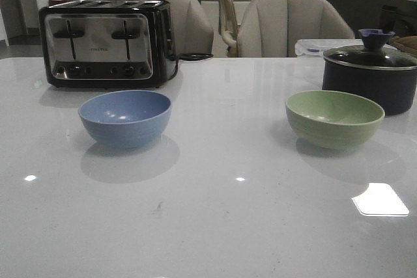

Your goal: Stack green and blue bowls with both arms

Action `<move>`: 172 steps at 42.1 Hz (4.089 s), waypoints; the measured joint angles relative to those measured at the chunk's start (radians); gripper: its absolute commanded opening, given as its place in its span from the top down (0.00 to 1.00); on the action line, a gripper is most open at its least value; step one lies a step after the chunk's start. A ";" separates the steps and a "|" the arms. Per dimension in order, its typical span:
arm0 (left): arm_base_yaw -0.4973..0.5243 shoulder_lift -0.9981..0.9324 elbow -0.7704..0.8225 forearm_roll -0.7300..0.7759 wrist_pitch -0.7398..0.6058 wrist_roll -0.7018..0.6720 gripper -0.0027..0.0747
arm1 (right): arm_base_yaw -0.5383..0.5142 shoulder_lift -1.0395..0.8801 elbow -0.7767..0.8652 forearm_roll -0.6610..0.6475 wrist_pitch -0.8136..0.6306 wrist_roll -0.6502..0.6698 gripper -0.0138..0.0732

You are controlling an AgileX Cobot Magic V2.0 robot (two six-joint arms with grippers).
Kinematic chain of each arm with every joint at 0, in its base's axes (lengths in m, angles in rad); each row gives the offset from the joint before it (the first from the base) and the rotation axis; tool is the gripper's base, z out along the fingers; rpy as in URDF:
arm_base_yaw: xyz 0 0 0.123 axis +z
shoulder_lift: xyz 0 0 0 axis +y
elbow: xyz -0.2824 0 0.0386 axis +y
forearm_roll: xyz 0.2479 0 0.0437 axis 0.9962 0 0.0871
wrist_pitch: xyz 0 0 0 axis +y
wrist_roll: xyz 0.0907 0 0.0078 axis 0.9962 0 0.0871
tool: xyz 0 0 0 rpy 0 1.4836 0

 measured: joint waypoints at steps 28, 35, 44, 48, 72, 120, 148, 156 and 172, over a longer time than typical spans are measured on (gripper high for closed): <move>0.000 0.043 0.000 -0.002 0.020 0.000 0.37 | 0.000 0.584 -0.243 0.124 -0.019 0.000 0.19; 0.000 0.043 0.000 -0.002 0.020 0.000 0.37 | 0.000 0.780 -0.371 0.132 -0.017 0.000 0.19; 0.000 0.043 0.000 -0.002 0.020 0.000 0.37 | 0.000 1.010 -0.526 0.132 -0.031 0.000 0.19; 0.000 0.043 0.000 -0.002 0.020 0.000 0.37 | 0.000 1.089 -0.581 0.132 -0.037 0.000 0.19; 0.000 0.043 0.000 -0.002 0.020 0.000 0.37 | 0.000 1.253 -0.674 0.132 -0.054 0.000 0.68; 0.000 0.043 0.000 -0.002 -0.002 0.000 0.37 | 0.359 1.224 -0.680 0.165 -0.002 -0.008 0.60; -0.027 0.077 0.000 -0.014 -0.005 0.000 0.37 | 0.395 0.895 -0.624 0.152 0.078 -0.105 0.26; -0.083 0.175 0.000 -0.014 -0.007 0.009 0.37 | 0.411 0.641 -0.462 0.150 0.100 -0.121 0.26; -0.179 0.507 -0.089 -0.014 -0.016 0.016 0.37 | 0.411 0.185 -0.178 0.142 0.175 -0.121 0.26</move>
